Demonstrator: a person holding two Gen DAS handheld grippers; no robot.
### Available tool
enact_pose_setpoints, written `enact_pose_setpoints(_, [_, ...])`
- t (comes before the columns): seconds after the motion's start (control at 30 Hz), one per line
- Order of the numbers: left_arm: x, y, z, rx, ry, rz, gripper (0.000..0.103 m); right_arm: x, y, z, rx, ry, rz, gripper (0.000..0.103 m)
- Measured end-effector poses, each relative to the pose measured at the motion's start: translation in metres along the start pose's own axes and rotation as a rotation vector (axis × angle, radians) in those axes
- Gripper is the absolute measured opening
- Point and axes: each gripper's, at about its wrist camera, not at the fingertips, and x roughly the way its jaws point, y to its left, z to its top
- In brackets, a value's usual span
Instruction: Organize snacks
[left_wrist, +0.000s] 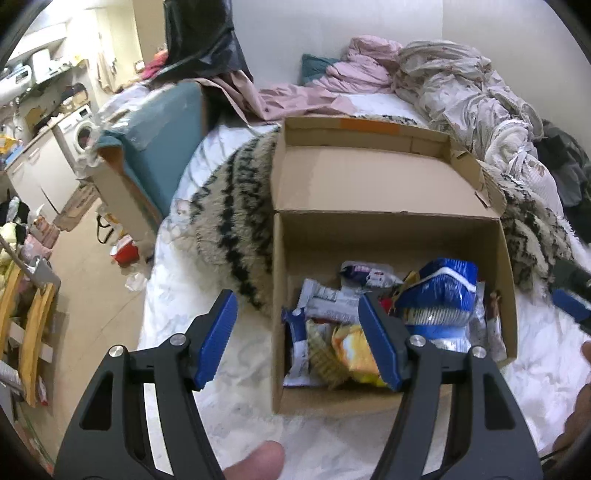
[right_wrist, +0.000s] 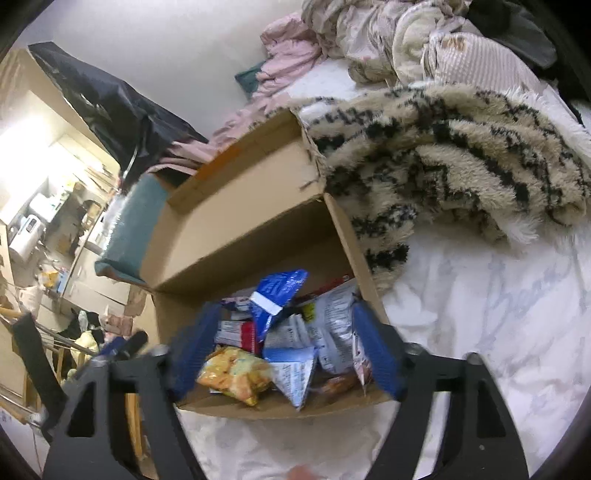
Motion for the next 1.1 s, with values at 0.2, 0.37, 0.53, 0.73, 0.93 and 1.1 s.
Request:
enact_pose_setpoints(0.2, [-0.041,0.018,-0.021,-0.004,-0.079,0.004,0.103,-0.036,0.028,-0.020,-0.112,-0.065,-0.007,0.101])
enact_pose_setpoints(0.37, [-0.069,0.038,-0.042,-0.017,-0.088,-0.005,0.103,-0.059,0.045,-0.045,-0.165,-0.091,-0.022,0.103])
enact_pose_setpoints(0.53, [-0.088,0.051,-0.068,-0.027,-0.070,-0.037,0.103,-0.080,0.052,-0.068,-0.196,-0.103,-0.038,0.103])
enact_pose_setpoints(0.73, [-0.106,0.058,-0.088,-0.019,-0.065,-0.048,0.103,-0.101,0.057,-0.098,-0.229,-0.120,-0.086,0.103])
enact_pose_setpoints(0.93, [-0.128,0.055,-0.107,-0.005,-0.141,-0.043,0.103,-0.116,0.068,-0.119,-0.291,-0.168,-0.150,0.103])
enact_pose_setpoints(1.1, [-0.118,0.055,-0.109,-0.039,-0.119,-0.089,0.103,-0.113,0.075,-0.132,-0.326,-0.196,-0.196,0.103])
